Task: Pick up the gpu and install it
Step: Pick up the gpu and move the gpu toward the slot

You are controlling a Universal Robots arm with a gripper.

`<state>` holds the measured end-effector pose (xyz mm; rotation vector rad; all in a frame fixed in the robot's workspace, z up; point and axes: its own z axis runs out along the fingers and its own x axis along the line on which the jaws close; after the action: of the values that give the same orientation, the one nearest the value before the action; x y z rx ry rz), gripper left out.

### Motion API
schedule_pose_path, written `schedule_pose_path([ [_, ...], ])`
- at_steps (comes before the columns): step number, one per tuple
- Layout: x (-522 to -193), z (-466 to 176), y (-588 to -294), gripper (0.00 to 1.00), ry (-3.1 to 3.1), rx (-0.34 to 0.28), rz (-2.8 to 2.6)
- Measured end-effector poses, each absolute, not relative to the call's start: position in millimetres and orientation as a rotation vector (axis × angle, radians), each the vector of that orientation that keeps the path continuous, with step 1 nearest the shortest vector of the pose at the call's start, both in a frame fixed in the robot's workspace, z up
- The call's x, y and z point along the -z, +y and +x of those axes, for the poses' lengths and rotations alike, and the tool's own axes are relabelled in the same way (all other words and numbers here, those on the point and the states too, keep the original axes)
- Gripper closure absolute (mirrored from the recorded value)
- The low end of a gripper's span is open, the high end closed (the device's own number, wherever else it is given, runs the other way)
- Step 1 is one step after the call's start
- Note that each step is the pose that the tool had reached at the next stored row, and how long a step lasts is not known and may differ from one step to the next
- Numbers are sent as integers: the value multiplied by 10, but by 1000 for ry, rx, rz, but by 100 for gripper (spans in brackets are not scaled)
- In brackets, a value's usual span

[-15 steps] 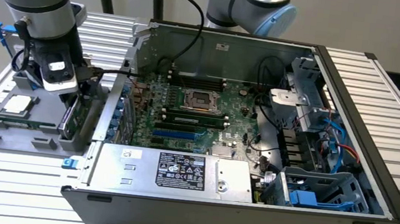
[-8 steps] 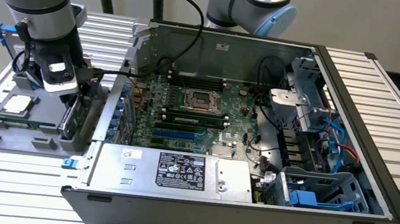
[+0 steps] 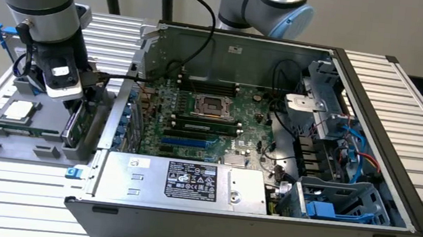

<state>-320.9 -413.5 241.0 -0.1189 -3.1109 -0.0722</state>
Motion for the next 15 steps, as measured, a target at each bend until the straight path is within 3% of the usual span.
schedule_pose_path([
  [1,-2410,-3209,-4135,0,-3111,72,-119],
  [2,-2410,-3209,-4135,100,-3111,72,-119],
  [15,-2410,-3209,-4135,100,-3111,72,-119],
])
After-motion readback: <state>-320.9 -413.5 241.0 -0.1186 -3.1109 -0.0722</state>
